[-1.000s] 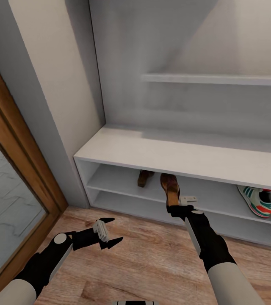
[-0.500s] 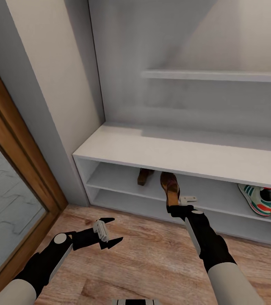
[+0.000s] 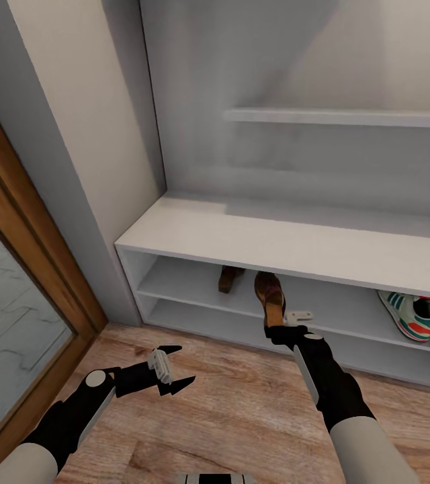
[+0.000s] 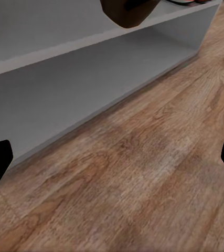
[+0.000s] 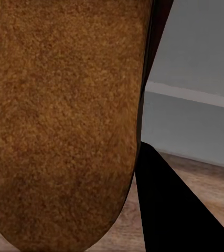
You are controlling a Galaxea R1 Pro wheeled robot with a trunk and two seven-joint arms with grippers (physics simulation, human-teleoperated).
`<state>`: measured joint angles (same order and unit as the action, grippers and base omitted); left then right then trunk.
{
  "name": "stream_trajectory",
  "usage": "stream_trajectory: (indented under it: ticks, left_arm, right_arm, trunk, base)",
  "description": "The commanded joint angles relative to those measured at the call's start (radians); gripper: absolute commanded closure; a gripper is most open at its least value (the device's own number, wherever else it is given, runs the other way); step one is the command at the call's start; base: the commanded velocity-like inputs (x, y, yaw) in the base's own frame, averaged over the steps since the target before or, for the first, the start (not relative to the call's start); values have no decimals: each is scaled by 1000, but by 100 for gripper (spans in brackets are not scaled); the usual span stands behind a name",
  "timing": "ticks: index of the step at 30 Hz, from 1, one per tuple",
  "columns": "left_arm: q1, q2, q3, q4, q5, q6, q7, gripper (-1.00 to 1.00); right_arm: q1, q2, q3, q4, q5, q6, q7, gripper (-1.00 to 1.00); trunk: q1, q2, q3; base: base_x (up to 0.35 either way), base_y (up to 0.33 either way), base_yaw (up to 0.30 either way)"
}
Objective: Pick up the two gym shoes and the two sandals from the corridor floor and place them onto the hallstand (shoe rack) in the corridor, making sure they are on the rack and not on the floor. Arrange them so the two gym shoes are next to each other and the two sandals are next to each other.
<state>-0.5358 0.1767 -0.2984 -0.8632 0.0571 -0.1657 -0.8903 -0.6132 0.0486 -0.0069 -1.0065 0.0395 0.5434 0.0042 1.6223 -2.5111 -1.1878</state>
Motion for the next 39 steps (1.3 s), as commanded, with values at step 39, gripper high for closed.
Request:
stream_trajectory:
  ticks: [39]
  left_arm:
    - [0, 0, -4, 1, 6, -3, 2, -100]
  right_arm:
    - [0, 1, -1, -1, 0, 6, -1, 100]
  trunk:
    - [0, 0, -1]
  base:
    - [139, -5, 0]
